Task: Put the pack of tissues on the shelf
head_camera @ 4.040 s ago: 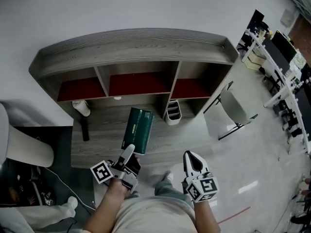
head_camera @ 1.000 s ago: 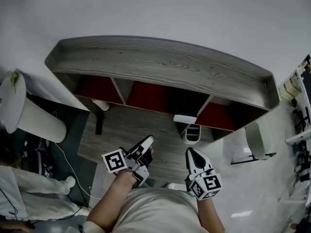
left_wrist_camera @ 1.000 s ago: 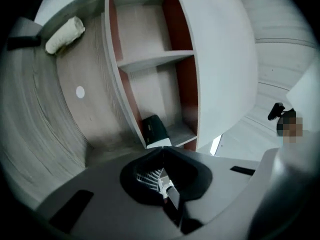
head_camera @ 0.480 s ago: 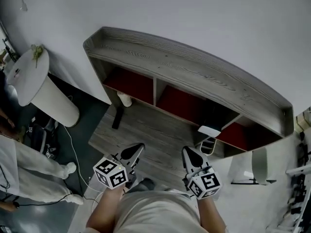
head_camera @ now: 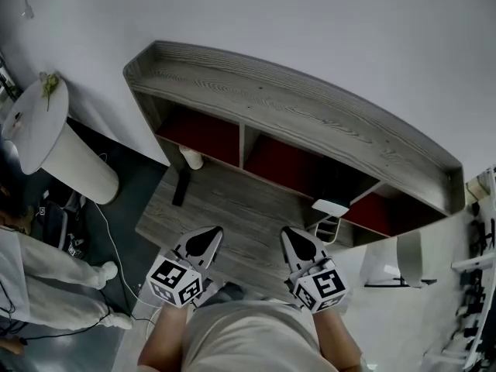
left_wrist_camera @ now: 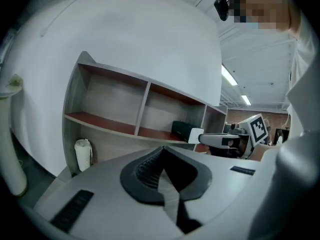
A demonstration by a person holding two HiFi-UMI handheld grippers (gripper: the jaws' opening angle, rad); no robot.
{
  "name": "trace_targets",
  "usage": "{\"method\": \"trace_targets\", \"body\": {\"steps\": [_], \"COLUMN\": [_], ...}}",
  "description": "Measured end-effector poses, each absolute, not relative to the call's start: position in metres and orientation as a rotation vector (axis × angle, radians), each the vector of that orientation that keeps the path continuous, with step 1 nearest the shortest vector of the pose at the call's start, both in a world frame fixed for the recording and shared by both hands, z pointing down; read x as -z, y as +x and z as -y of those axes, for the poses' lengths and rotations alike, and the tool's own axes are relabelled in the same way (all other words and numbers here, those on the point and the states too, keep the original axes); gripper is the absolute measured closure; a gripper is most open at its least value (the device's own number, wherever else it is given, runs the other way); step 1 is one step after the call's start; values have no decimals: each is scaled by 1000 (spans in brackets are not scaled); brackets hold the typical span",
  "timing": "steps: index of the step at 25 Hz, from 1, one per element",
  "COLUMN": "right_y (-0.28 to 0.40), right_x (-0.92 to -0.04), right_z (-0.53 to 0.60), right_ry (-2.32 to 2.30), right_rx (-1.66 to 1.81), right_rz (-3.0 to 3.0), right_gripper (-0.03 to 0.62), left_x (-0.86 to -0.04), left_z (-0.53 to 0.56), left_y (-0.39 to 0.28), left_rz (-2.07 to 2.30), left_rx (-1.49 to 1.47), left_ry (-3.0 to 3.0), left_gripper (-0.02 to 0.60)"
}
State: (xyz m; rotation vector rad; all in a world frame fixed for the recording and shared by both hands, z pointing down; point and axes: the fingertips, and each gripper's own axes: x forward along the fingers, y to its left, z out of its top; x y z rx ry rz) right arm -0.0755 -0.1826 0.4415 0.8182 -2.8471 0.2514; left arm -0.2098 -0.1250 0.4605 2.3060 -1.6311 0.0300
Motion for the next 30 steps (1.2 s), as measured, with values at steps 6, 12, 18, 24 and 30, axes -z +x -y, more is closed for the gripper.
{"method": "trace_targets", "body": {"steps": [6,12,18,24,30], "right_y": [-67,-62,-57,-50,-46], "right_x": [-445,-448,-447,-448,-447], "right_z": [190,194,198,201,199], "right_ry": [859,864,873,894,896], "right_rx": [-252,-209,-211,-218,-215], "right_rz": [2826,2796,2797,2791,2788], "right_gripper": [566,566,566,566,566], "left_x": [-458,-458,-459,-460,-462], "left_z": [135,144,152,158,161], "left_y": [-200,-195,-188,-179,-175], "left_rz": [1589,1569,1543,1519,1502], "left_rx": [-30,-27,-36,-40,-40], "left_ry": [2351,2371,2391,2408,2404], "left_gripper": [566,566,566,566,566]}}
